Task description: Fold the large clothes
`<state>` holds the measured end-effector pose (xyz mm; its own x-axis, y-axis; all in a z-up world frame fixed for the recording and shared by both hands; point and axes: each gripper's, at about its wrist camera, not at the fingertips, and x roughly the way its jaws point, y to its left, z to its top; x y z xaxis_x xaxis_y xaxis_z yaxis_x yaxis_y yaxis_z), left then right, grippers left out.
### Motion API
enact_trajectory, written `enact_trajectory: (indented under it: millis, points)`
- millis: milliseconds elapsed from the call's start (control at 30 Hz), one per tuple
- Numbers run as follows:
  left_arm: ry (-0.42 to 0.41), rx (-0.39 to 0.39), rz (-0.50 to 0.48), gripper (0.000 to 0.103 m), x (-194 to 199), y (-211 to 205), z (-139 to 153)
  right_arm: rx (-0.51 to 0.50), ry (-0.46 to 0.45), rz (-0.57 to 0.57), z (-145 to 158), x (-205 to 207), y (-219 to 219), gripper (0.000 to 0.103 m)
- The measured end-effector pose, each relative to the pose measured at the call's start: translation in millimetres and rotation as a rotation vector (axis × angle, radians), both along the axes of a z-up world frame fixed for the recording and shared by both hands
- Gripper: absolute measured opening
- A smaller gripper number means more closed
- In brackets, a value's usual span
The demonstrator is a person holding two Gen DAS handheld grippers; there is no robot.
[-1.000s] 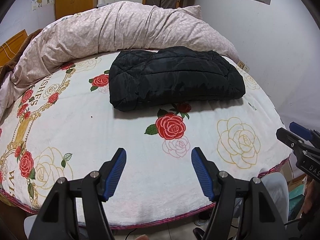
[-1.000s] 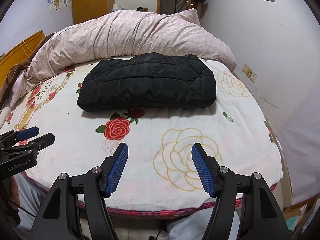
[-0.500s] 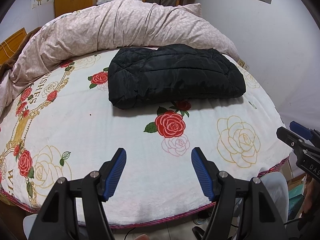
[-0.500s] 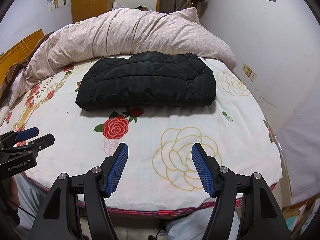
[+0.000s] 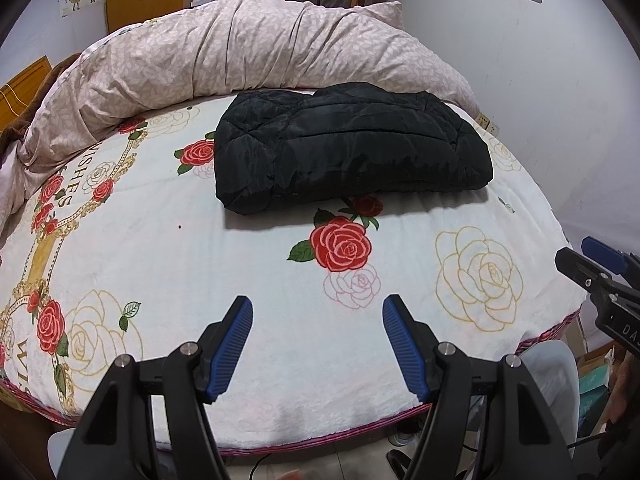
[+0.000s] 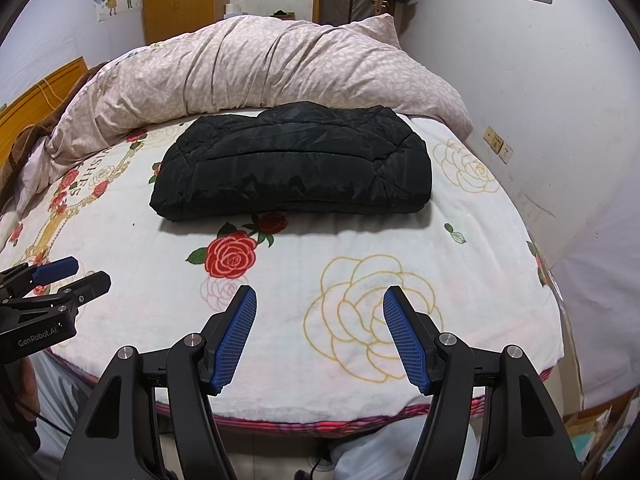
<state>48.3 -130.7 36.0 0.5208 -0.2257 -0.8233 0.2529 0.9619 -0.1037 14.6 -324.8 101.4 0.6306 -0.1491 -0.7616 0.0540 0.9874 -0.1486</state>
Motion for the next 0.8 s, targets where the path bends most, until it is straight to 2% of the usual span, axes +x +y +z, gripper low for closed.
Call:
enact_trajectory:
  millis: [367, 800]
  points:
    - [0.011, 0.01, -0.022, 0.07, 1.1, -3.9, -3.1, -0.009, 0.005, -0.002, -2.7, 2.8, -4.4, 0.066]
    - [0.011, 0.016, -0.005, 0.07, 6.2, -1.3, -7.0, -0.014, 0.021, -0.013, -5.0, 6.5, -7.6, 0.066]
